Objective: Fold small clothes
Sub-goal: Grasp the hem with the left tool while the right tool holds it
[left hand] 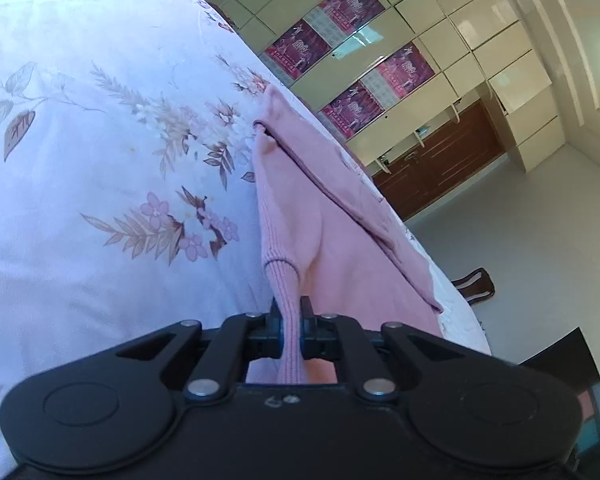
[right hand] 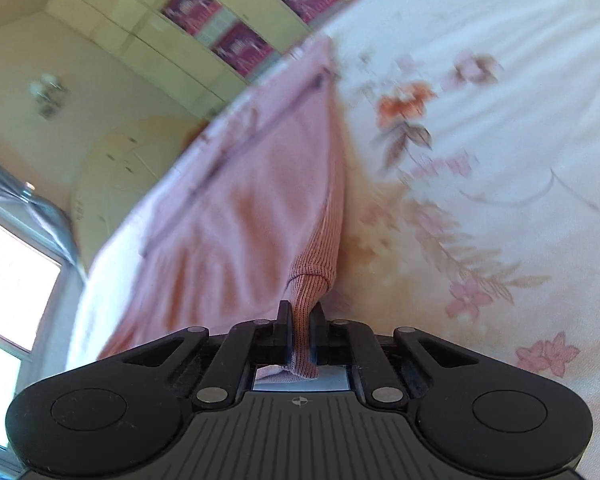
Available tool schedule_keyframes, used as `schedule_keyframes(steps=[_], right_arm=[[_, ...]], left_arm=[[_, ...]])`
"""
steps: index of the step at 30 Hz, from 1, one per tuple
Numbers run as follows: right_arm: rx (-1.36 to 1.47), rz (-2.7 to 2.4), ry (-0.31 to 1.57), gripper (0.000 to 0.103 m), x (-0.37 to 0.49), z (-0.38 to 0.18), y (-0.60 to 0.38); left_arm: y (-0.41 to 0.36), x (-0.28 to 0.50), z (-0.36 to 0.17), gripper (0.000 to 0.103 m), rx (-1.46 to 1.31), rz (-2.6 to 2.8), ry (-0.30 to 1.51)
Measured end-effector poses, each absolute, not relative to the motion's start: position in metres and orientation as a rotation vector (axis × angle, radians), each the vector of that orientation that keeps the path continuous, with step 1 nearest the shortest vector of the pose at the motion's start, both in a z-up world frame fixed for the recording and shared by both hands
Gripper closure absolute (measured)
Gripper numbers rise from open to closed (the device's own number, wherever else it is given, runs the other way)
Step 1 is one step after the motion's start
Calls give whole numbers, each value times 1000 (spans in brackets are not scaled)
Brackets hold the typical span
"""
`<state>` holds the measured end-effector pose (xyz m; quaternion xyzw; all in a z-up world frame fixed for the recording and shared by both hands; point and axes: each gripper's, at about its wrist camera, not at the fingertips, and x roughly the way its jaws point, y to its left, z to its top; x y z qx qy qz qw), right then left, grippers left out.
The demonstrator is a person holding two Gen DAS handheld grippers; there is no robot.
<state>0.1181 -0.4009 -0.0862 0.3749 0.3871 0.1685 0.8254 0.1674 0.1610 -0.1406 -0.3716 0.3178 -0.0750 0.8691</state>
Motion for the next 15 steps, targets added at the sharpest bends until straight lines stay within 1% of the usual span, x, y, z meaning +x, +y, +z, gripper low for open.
schedule_keyframes(steps=[2,3,4,5,11,15], right_arm=[[796,354,790,96,114,-85,-405],[776,327,836,96,118,-92,-404],[760,305,899,96,122,-102,-402],[761,301,915,97,123,-108,-401],[827,292,890,96,120,-108,-405],[848,319,826,96,122,-87,-409]], left_arm=[[161,176,-155,98,-768,-116,752],[162,178,-161,98,-778,-108,772],[162,176,-162,98,-796,-106,757],[162,176,-162,98,-807,-101,756],[164,172,-154,98,-827,-100,722],[160,175,-130,98,-815,-124,664]])
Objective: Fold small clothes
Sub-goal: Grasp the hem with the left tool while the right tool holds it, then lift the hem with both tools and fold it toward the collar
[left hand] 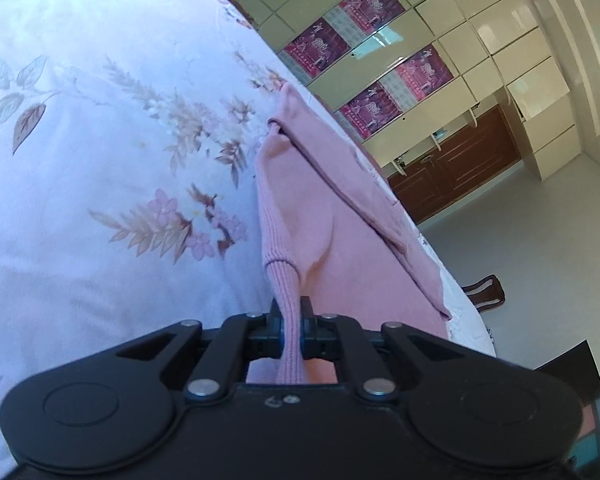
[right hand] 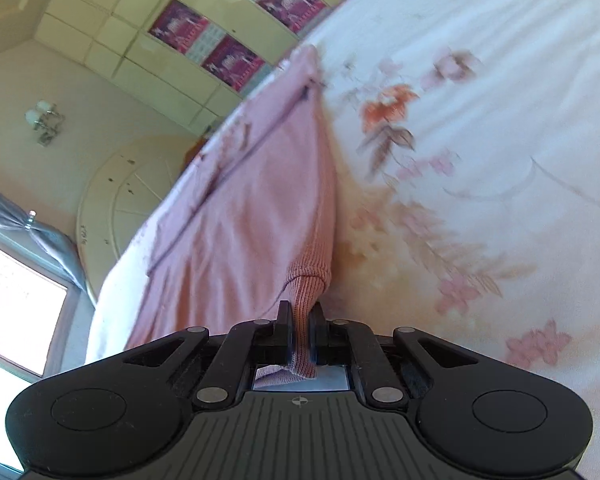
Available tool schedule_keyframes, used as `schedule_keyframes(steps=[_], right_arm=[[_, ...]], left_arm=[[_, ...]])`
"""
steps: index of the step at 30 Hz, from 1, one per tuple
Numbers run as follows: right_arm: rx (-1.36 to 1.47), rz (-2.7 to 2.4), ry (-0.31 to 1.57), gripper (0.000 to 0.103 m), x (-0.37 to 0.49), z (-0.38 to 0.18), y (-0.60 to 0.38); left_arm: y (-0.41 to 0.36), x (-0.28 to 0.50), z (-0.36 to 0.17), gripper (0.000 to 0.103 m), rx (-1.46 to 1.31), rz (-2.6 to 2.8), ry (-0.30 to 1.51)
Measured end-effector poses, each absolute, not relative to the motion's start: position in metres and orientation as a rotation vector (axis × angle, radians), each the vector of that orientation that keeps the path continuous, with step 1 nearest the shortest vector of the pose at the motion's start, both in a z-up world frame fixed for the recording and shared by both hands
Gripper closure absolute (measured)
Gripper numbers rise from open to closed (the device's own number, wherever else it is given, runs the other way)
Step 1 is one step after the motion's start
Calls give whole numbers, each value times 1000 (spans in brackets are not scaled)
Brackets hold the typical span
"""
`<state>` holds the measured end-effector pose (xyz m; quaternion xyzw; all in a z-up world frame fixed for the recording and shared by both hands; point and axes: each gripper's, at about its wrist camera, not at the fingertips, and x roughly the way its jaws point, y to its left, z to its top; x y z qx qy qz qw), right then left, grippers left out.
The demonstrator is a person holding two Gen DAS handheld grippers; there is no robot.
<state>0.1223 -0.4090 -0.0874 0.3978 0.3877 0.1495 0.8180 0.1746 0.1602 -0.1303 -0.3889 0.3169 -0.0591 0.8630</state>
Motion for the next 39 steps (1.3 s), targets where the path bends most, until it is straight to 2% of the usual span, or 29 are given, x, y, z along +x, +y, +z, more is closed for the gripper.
schedule_keyframes(steps=[8,16,22,29,31,32,33,34,35,36,37,38,39], right_arm=[[844,343,695,96,174,-29,-408],[851,280,660,96,294,21,-409],[882,217,696,96,403,8,-410],[835,166,791,96,521,-51,-397],[815,185,793,96,540,-69,-393],[792,185,795,95,547,-75,-392],[759,170,810,82,555,-81,-390],[725,143,801,46,557,-84,-389],[691,123,762,33,554,-83,-389],[671,129,719,32,551,-82,-392],[681,137,704,32,550,-82,-396],[693,146,688,32,549,-83,-400],[674,161,673,32,547,-82,-400]], left_arm=[[156,230,-69,98,-773,-165,574],[144,365,-26,98,-729,-188,585],[142,475,-50,98,-666,-198,659],[142,576,-104,98,-596,-230,744],[141,588,-112,87,-565,-247,733],[141,591,-115,85,-554,-239,732],[140,592,-117,83,-540,-238,735],[141,592,-117,82,-524,-250,731],[140,591,-117,81,-507,-255,722],[140,589,-118,73,-492,-258,713],[140,587,-116,57,-475,-256,698],[142,584,-114,48,-469,-251,676],[143,581,-111,24,-460,-237,638]])
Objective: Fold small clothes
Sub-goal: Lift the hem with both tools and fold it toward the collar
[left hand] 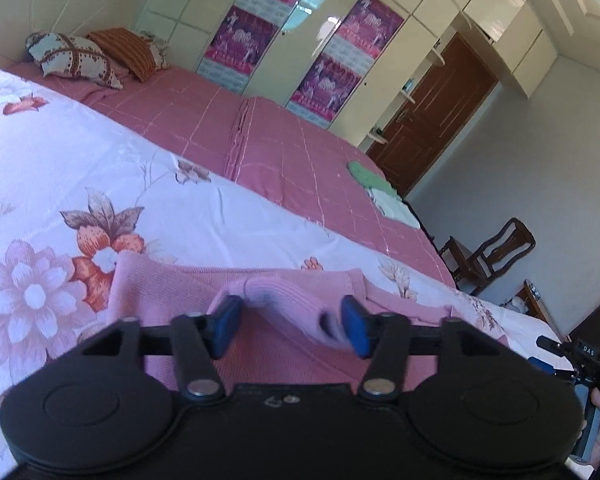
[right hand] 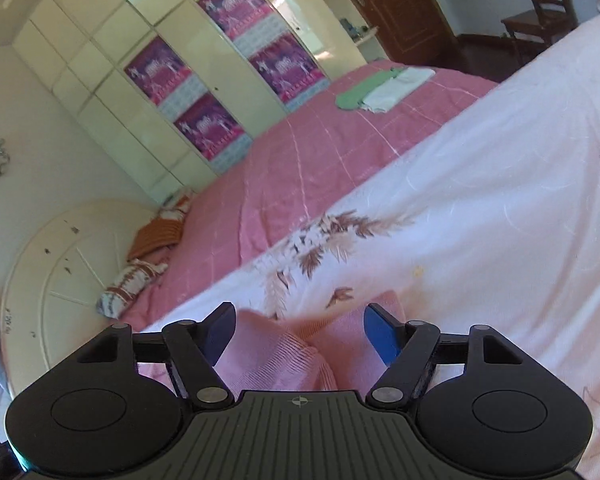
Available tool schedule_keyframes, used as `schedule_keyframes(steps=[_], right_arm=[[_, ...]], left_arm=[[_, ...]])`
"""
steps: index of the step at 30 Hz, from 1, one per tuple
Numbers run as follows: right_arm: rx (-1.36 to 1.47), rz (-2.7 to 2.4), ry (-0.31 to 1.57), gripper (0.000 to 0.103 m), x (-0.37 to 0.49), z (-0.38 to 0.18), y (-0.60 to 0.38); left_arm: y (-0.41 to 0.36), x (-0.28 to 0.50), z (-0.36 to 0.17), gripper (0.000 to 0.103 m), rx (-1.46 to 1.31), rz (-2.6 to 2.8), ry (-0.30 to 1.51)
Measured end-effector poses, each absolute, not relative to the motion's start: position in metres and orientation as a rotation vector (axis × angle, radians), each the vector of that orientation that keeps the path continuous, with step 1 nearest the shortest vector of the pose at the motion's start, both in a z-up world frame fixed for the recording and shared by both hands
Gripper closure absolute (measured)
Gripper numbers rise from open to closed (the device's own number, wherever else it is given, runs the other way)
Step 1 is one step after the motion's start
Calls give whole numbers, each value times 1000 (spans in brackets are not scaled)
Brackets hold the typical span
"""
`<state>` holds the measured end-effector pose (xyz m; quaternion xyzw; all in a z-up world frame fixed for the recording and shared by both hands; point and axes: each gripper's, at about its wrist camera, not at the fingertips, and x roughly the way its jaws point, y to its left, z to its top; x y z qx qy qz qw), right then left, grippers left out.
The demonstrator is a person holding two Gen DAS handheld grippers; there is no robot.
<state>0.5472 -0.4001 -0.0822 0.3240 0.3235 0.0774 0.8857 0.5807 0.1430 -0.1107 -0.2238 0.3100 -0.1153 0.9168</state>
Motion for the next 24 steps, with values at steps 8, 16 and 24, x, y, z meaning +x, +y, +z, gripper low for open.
schedule_keyframes(steps=[8,16,24], right_arm=[[344,279,735,52,556,-89,-348],[106,283,798,94,576,-108,-312],[199,158,581,96,563,-95,-330]], left_arm=[[118,595,-99,41,-92,-312,684],[100,618,-116,91,11,-344,736],[123,583,-125,91,-197,-173,556]])
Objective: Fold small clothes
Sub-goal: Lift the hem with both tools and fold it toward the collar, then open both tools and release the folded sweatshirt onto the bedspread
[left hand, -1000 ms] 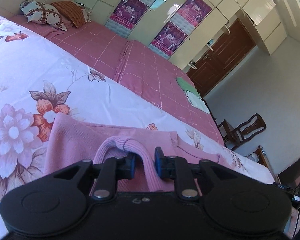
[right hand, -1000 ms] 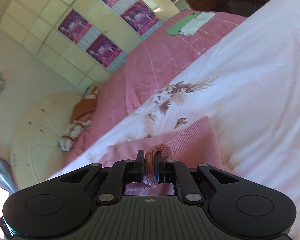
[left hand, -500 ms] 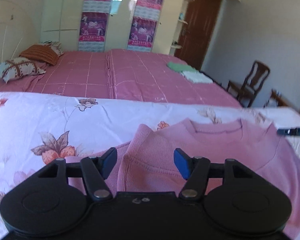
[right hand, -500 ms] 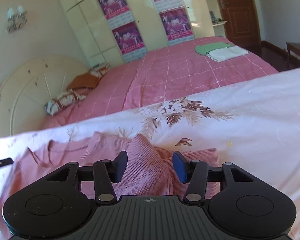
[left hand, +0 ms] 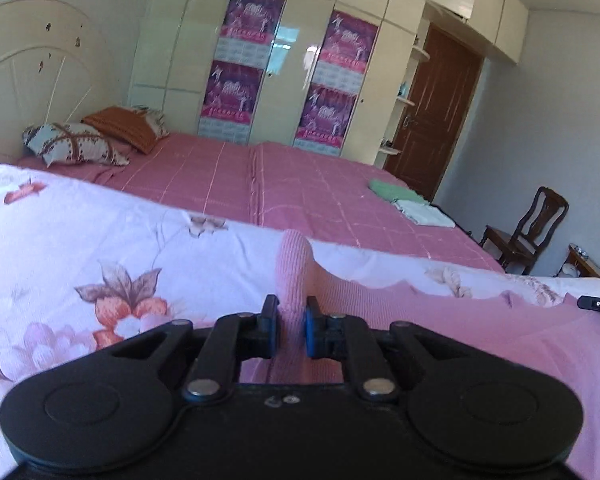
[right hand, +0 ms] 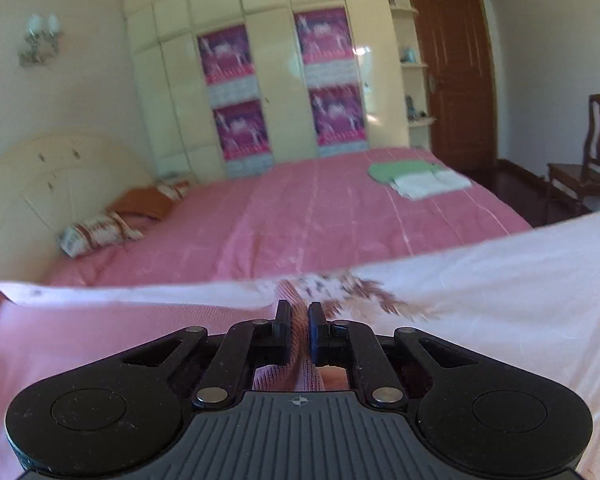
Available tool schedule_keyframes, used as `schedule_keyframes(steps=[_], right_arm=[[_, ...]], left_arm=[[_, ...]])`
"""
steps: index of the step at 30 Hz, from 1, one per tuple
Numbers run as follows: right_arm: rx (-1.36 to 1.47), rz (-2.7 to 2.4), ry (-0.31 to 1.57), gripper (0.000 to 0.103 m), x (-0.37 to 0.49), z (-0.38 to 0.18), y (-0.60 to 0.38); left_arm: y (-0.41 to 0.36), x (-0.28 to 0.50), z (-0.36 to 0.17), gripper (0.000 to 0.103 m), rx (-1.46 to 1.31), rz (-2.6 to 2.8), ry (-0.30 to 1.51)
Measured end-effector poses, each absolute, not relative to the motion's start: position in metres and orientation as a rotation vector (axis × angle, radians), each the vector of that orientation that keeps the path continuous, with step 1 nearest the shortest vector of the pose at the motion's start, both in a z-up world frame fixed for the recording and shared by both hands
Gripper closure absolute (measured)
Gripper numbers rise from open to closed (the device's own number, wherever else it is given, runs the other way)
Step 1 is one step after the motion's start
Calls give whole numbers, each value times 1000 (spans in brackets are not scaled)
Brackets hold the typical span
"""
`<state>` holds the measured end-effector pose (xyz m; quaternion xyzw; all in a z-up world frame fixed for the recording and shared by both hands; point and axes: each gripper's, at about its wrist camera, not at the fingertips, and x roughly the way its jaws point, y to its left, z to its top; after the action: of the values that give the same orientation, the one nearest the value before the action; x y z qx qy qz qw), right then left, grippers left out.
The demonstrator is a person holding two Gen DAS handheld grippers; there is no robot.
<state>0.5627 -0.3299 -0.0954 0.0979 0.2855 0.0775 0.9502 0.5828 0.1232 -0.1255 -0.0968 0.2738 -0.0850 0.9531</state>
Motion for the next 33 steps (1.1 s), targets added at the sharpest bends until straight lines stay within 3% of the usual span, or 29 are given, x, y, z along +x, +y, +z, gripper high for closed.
schedule_keyframes(steps=[8,11,12,13,14,15,16,18,20,22,23,26,28,30,33], right_arm=[[141,114,689,96,575,-118,-319],[120,94,705,95,576,-126,-323],[125,91,711,95,577,-126,-325],[139,91,718,92,577,-124,-326],[159,81,717,85,577,-120,-330],[170,49,702,57,574,-114,-333],[181,8,654,49,565,-104,-337],[228,65,611,50,547,-90,-346],[203,132,612,52,528,-83,-347],[153,197,642,84,518,-85,-340],[143,230,664,90,517,-88,-335],[61,305,706,92,518,-100,-310],[-15,229,750,93,525,-118,-298],[48,146,749,98,529,-121,-310],[68,109,755,101,520,-109,-317]], left_arm=[[121,593,-127,90,-124,-144,640],[110,597,-128,82,-74,-129,670],[113,598,-127,74,-82,-129,672],[117,597,-125,58,-98,-124,669],[122,592,-121,51,-119,-101,660],[124,582,-112,47,-122,-81,631],[125,571,-105,45,-121,-91,594],[119,545,-90,45,-112,-158,539],[101,526,-83,45,-67,-238,515],[72,521,-85,45,-7,-316,524],[56,520,-89,45,28,-354,536],[23,530,-116,37,155,-367,614],[31,537,-137,22,157,-286,633],[52,543,-129,32,36,-229,640],[57,529,-114,33,27,-162,614]])
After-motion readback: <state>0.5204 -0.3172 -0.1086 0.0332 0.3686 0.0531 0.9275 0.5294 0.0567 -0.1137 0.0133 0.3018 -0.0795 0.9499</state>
